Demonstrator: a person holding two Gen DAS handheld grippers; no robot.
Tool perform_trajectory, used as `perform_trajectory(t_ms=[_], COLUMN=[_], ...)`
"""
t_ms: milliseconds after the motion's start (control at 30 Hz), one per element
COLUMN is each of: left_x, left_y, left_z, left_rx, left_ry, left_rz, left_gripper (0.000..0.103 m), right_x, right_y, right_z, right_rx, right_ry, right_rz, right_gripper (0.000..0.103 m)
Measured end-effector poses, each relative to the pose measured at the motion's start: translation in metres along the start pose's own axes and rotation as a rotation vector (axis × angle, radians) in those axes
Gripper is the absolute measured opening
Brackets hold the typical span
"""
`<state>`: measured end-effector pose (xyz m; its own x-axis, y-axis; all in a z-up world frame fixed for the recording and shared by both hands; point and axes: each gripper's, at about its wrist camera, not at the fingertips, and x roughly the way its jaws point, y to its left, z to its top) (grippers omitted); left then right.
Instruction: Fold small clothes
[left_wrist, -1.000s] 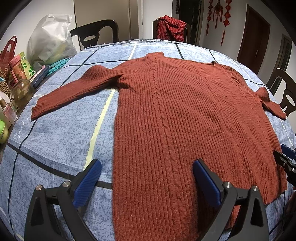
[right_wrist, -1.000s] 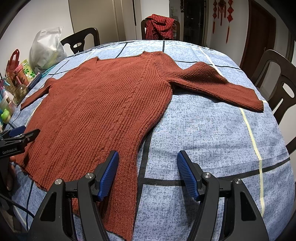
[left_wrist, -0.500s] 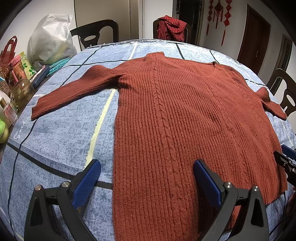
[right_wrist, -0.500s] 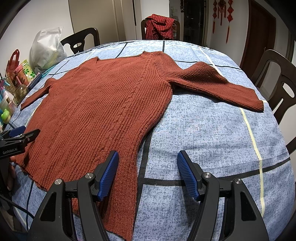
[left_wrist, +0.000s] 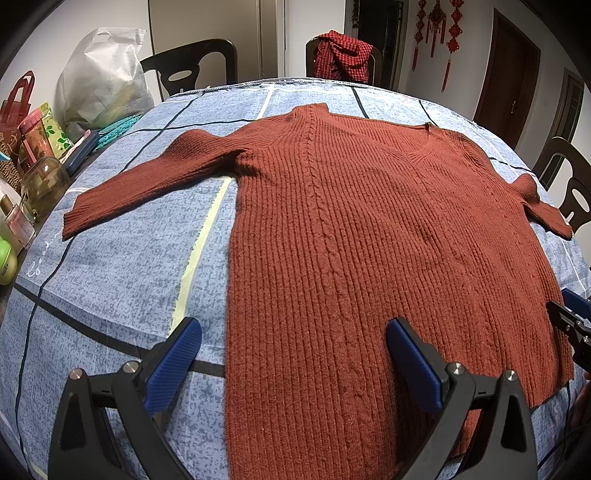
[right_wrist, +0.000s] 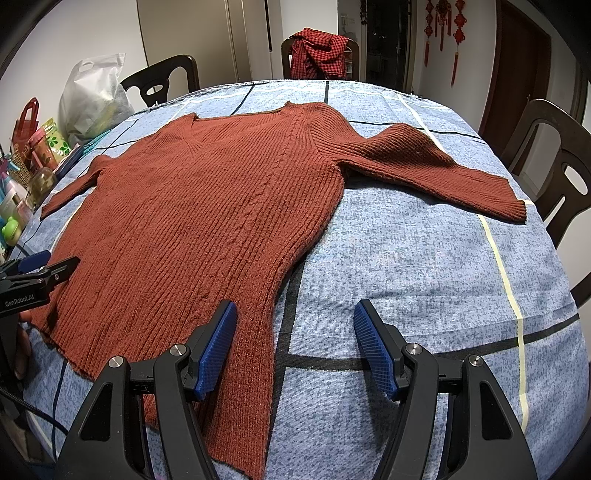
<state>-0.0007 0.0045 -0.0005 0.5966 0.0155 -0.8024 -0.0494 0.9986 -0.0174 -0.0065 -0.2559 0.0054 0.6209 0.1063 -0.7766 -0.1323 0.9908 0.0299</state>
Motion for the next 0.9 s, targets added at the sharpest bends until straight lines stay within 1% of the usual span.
perform_trajectory(t_ms=[633,900], left_x=[-0.0005,-0.0001], left_y=[0.003,0.0027], left_z=[0.0005,0.0006], left_rx=[-0.003,-0.003], left_ry=[0.0,0.001], left_rz=[0.002,0.005], left_gripper=[0.102,0.103], right_x=[0.001,-0.001], right_y=[0.0,-0.0006], right_z=[-0.0029,0.0019], right_rx=[0.002,0.002], right_ry=[0.0,0.0], right_rz=[0.002,0.002], right_gripper=[0.066,0.066])
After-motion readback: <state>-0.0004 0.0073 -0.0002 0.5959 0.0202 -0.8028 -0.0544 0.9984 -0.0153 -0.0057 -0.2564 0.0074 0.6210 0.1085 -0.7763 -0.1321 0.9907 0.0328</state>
